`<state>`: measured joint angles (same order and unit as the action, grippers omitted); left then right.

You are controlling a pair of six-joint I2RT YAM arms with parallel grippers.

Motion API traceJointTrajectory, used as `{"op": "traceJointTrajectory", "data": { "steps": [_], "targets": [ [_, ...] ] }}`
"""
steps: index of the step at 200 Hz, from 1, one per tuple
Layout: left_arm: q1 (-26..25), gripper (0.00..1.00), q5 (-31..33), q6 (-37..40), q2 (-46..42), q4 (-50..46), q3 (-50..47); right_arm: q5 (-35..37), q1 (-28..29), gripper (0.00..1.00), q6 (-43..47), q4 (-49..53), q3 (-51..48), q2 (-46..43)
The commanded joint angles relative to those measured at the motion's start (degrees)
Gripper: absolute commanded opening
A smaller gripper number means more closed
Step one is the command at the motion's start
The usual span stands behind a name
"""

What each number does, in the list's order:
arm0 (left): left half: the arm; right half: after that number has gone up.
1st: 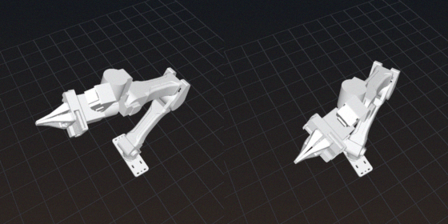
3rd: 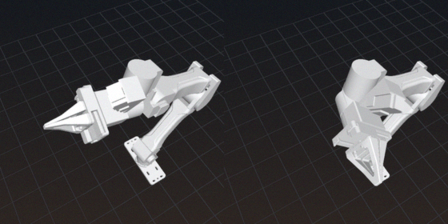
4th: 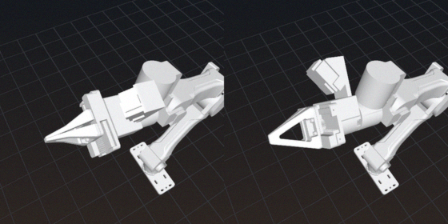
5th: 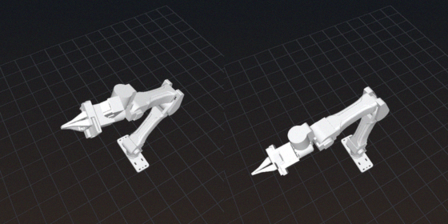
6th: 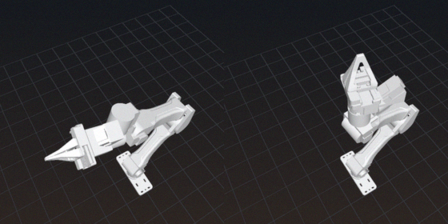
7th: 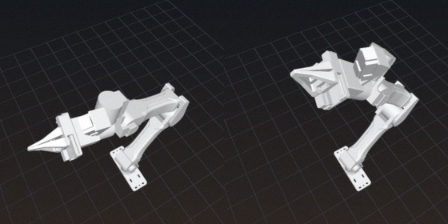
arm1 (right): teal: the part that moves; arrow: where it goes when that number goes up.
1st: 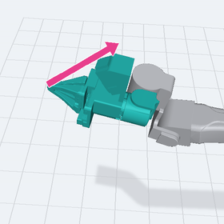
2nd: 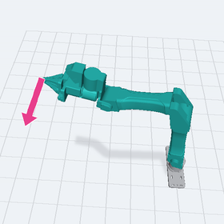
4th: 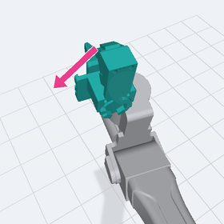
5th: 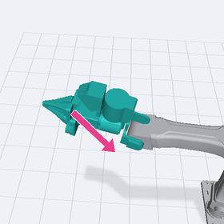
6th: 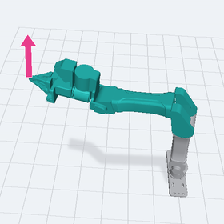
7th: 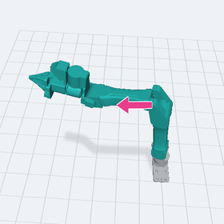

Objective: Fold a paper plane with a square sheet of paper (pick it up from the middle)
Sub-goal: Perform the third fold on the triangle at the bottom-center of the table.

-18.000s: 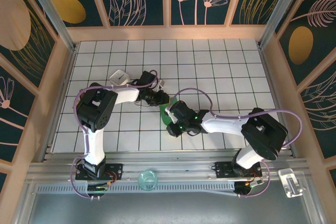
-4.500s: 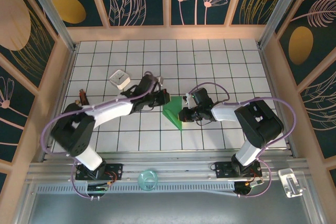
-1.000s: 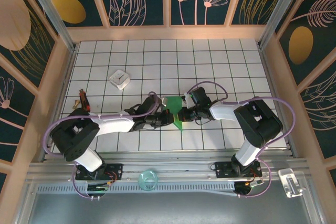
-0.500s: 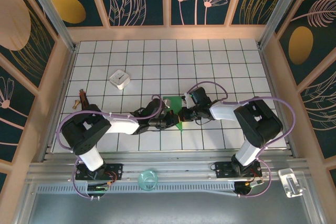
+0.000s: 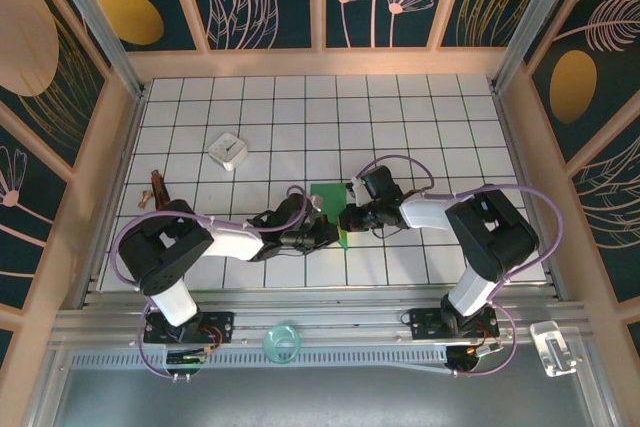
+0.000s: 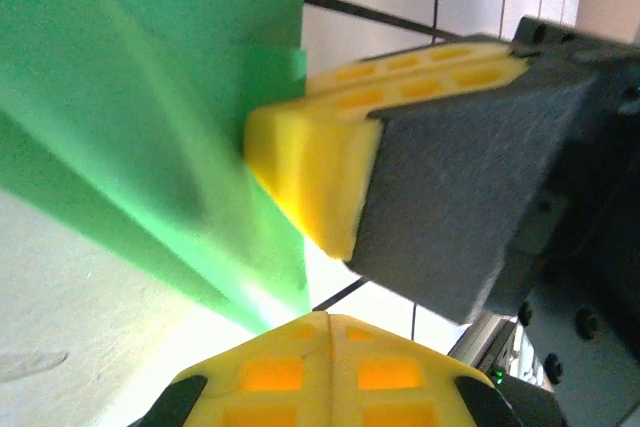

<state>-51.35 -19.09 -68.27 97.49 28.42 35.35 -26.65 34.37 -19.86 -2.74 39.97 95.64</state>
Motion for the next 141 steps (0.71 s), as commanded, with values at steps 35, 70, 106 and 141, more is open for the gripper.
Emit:
{"op": "traceJointTrajectory", "data": {
  "steps": [35, 70, 106, 141],
  "targets": [
    [-0.32, 0.00, -1.29, -2.57, 0.38, 3.10, 0.30, 4.59, -0.10, 0.00, 0.61, 6.04, -2.35, 2.32],
    [-0.30, 0.00, -1.46, -2.52, 3.27, 3.38, 1.51, 4.59, -0.13, 0.00, 0.61, 6.01, -2.35, 2.20],
    [-0.29, 0.00, -1.29, -2.77, 4.61, 3.45, 2.19, 4.51, -0.14, 0.00, 0.61, 5.89, -2.26, 2.31],
    [-0.42, 0.00, -1.49, -3.82, 4.90, 5.11, 2.16, 4.51, -0.17, 0.00, 0.65, 5.97, -2.44, 2.25]
  ]
}}
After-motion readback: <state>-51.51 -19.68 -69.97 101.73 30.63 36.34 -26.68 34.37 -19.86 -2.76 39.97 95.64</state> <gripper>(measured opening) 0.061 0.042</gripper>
